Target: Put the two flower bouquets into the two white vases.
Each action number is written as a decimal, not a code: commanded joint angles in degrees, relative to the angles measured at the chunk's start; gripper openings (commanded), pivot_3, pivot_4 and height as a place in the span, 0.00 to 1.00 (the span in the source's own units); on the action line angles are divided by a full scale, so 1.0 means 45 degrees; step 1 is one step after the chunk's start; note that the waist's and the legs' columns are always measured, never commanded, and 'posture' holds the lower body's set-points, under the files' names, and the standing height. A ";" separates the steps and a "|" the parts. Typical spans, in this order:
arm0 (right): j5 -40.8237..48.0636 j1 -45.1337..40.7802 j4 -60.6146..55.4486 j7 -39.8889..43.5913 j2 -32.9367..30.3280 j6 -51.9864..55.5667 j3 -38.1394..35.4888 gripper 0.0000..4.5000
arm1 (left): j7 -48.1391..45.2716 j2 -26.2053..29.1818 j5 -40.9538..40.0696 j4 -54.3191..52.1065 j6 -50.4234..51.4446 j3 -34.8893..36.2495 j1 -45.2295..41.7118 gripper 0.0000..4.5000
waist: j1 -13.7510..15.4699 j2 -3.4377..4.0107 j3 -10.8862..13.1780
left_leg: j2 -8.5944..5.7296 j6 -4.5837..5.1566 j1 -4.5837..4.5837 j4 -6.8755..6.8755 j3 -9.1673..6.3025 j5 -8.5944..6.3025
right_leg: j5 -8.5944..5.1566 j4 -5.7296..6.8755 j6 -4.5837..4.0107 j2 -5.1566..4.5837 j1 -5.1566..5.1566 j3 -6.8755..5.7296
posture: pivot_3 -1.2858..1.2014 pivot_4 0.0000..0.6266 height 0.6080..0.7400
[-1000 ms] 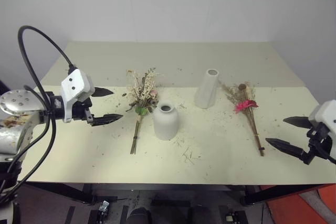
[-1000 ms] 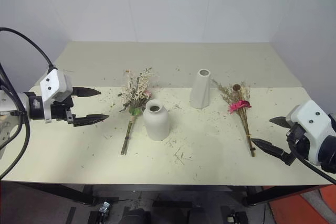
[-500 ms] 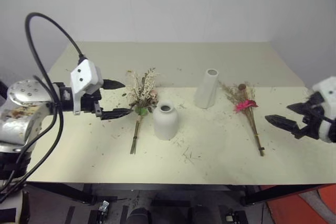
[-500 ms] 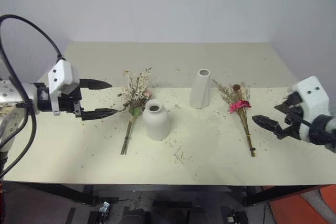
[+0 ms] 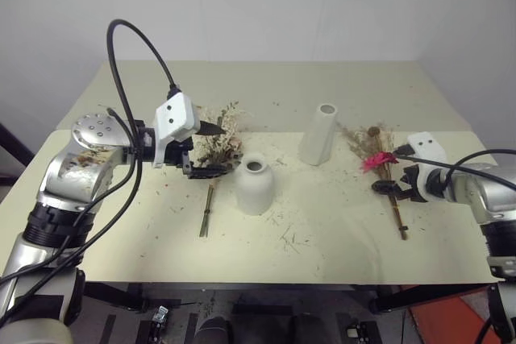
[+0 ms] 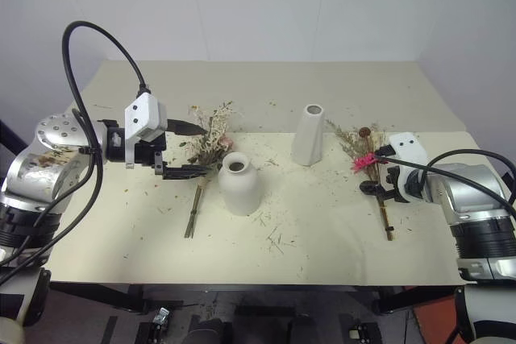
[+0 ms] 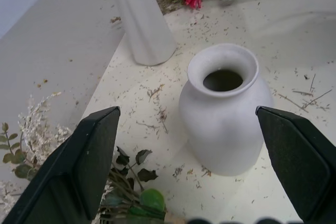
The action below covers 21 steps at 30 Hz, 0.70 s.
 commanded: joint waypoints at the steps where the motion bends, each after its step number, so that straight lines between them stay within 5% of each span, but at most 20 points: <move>1: -0.0557 -0.0579 0.0886 0.0288 0.0098 -0.0827 0.0089 0.85 | -0.0012 -0.0017 0.0283 -0.0035 -0.0356 0.0027 0.0084 1.00 | -0.0001 0.0002 -0.0001 | -0.0001 -0.0001 0.0001 0.0000 0.0001 0.0001 | 0.0000 0.0002 0.0000 0.0000 -0.0001 0.0001 | 0.52 0.24 1.00; 12: -0.1442 -0.1620 0.2395 0.0836 0.0565 -0.1402 0.0345 0.04 | 0.0271 -0.0063 0.0292 -0.0454 -0.0206 0.0281 0.0696 1.00 | -0.0026 0.0007 -0.0004 | 0.0001 0.0000 0.0001 0.0000 0.0003 0.0001 | 0.0000 0.0010 0.0000 0.0001 -0.0005 0.0007 | 0.52 0.24 1.00; 18: -0.1868 -0.2167 0.2728 0.0126 0.0928 -0.1454 -0.0090 0.01 | 0.0452 -0.0012 0.0268 -0.0557 -0.0136 0.0366 0.0859 1.00 | -0.0044 0.0009 -0.0005 | 0.0002 -0.0001 0.0001 0.0000 0.0003 0.0001 | 0.0001 0.0016 0.0000 0.0002 -0.0008 0.0007 | 0.52 0.24 1.00; 21: -0.2281 -0.2210 0.2538 -0.1397 0.1382 -0.3680 -0.0943 0.01 | 0.0474 0.0014 0.0293 -0.0495 -0.0152 0.0368 0.0850 1.00 | -0.0029 0.0009 -0.0005 | 0.0002 -0.0001 0.0002 0.0000 0.0003 0.0001 | 0.0001 0.0017 0.0000 0.0002 -0.0007 0.0006 | 0.52 0.24 1.00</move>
